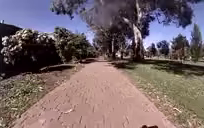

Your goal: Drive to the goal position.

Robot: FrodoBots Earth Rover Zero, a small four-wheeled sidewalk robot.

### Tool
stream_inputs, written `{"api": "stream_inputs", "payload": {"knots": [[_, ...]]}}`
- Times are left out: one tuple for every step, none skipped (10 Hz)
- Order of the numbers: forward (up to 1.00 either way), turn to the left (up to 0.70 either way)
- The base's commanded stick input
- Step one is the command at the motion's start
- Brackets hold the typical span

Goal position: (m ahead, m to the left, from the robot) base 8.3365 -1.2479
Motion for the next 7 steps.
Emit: {"api": "stream_inputs", "payload": {"knots": [[0.7,0.0],[0.7,0.0],[0.7,0.0],[0.7,0.0],[0.7,0.0],[0.7,0.0],[0.7,0.0]]}}
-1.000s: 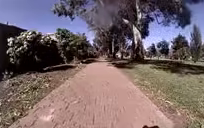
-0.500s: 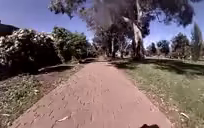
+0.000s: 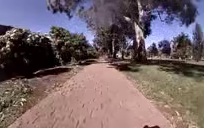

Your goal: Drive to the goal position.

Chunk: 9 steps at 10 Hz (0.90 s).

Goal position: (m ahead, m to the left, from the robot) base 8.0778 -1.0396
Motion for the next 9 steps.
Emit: {"api": "stream_inputs", "payload": {"knots": [[0.7,0.0],[0.7,0.0],[0.7,0.0],[0.7,0.0],[0.7,0.0],[0.7,0.0],[0.7,0.0],[0.7,0.0],[0.7,0.0]]}}
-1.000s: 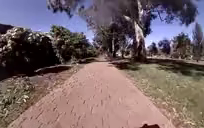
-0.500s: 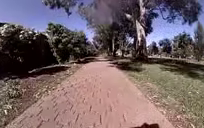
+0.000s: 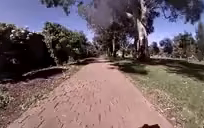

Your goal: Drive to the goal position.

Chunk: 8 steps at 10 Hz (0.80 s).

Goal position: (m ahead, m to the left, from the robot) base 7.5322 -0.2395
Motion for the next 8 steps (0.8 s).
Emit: {"api": "stream_inputs", "payload": {"knots": [[0.7,0.0],[0.7,0.0],[0.7,0.0],[0.7,0.0],[0.7,0.0],[0.7,0.0],[0.7,0.0],[0.7,0.0]]}}
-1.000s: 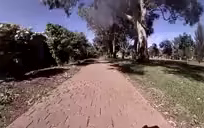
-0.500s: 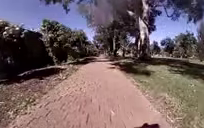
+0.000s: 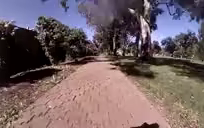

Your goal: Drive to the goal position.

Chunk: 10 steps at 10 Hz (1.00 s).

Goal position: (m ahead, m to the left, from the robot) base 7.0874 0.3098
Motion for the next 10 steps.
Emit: {"api": "stream_inputs", "payload": {"knots": [[0.7,0.0],[0.7,0.0],[0.7,0.0],[0.7,0.0],[0.7,0.0],[0.7,0.12],[0.7,0.2],[0.7,0.28],[0.7,0.02],[0.7,0.01]]}}
